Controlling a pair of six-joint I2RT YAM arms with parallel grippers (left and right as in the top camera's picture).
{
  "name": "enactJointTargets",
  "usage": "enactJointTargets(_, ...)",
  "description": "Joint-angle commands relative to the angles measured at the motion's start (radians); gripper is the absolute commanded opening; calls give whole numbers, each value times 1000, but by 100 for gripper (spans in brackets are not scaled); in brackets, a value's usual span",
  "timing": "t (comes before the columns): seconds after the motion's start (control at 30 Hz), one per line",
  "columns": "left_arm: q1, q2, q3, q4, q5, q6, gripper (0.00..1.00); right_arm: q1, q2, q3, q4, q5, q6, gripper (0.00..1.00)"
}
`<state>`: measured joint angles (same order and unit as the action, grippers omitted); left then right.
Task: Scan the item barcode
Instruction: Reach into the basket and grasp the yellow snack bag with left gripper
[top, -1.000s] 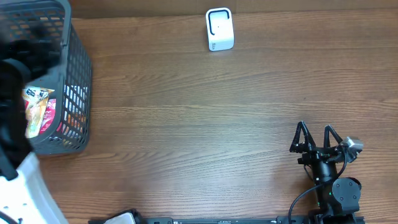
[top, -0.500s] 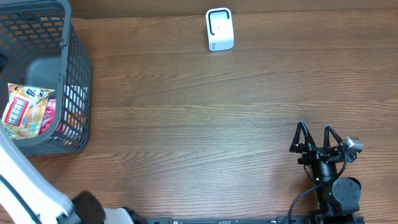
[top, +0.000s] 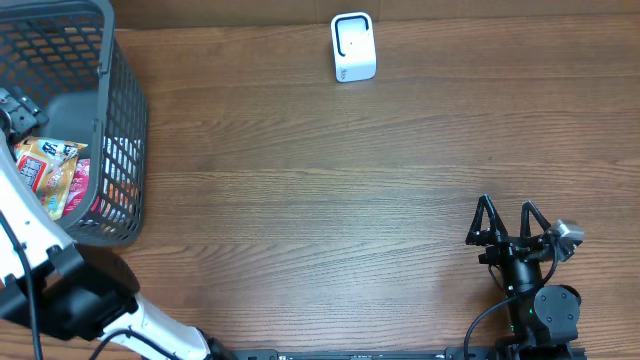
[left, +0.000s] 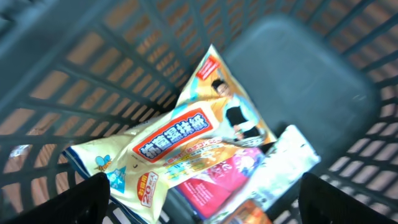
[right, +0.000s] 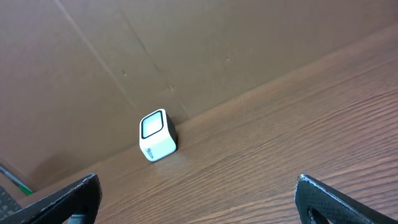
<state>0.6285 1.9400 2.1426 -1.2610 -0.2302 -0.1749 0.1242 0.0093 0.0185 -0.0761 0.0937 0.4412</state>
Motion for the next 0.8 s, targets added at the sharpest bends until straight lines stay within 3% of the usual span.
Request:
enactJointTargets(0.0,-1,49,-16,-11,-51,40,88,-4,-6,-11,5,10,1,100)
enactJointTargets(0.27,-49,85,-163,53,-147,97,89,-4,-6,-11,5,10,1,100)
enactJointTargets(0.33,-59,86,-217,92,-177,118,100,-4,-6,-11,4,10,1,100)
enactJointTargets(0.5,-60,87,-340,207,-325,120,100,-4,-6,-11,5,10,1,100)
enactJointTargets(0.77,-60,89,-436,376,-322,196,100,-4,-6,-11,5,10,1,100)
